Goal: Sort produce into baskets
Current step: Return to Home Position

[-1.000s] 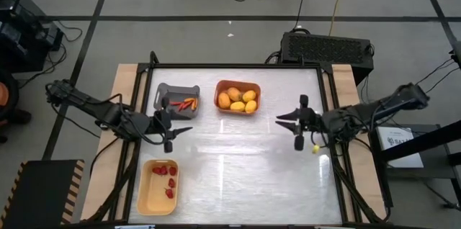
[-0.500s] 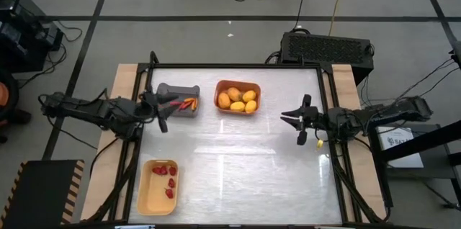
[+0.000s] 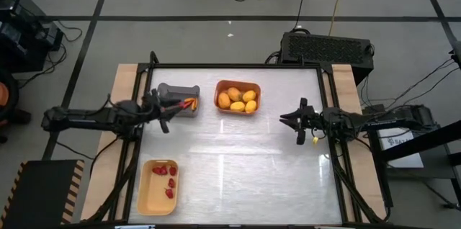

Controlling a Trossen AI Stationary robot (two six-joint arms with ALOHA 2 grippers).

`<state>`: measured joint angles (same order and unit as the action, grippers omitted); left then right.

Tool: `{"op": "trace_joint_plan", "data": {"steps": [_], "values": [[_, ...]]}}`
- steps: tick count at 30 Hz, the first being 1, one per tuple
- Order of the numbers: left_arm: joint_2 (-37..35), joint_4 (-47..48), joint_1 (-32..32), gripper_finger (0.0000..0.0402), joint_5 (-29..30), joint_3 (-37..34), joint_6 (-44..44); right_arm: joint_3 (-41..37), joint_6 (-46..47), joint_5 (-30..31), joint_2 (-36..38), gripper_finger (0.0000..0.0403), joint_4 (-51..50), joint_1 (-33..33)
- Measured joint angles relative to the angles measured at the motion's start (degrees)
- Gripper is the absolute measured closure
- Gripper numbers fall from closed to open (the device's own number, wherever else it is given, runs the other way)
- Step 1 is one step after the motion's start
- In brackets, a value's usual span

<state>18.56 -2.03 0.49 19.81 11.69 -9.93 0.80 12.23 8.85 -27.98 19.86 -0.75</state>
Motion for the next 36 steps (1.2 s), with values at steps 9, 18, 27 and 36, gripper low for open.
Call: {"op": "trace_joint_plan", "data": {"steps": [9,18,27,36], "values": [[-4.0,-1.0,0.1,0.0252,1.3,-8.1,-6.2,0.0,-2.3,1.6,7.5,0.0339,-10.7,-0.8],[-4.3,-3.5,0.1,0.0252,2.2,-9.7,-12.8,0.3,-9.2,-4.3,14.5,0.0339,-18.7,-0.8],[-4.3,3.2,0.1,0.0252,3.1,-9.6,-5.6,0.3,-9.4,0.0,14.5,0.0339,-18.0,-0.8],[-4.3,3.3,0.2,0.0252,3.1,-9.6,-1.6,0.3,-8.4,0.0,14.5,0.0339,-18.0,-0.8]]}}
